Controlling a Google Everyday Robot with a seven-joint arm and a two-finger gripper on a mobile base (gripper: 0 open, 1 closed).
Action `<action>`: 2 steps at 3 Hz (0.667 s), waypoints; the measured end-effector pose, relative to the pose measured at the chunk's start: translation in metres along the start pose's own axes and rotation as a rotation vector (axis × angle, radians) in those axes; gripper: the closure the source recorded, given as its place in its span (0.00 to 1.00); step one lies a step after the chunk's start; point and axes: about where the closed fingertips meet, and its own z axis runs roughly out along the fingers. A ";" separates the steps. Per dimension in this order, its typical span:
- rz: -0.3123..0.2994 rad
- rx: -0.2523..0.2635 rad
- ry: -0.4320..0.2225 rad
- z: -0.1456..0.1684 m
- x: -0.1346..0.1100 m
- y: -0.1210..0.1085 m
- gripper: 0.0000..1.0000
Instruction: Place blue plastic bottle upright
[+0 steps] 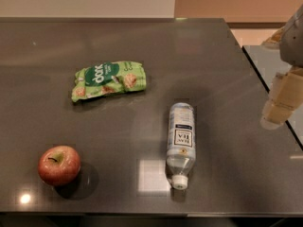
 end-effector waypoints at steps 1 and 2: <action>0.000 0.000 0.000 0.000 0.000 0.000 0.00; -0.088 -0.028 -0.020 0.001 -0.011 0.004 0.00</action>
Offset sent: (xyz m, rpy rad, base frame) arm -0.0042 0.0323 -0.0033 -0.0036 0.0560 0.2845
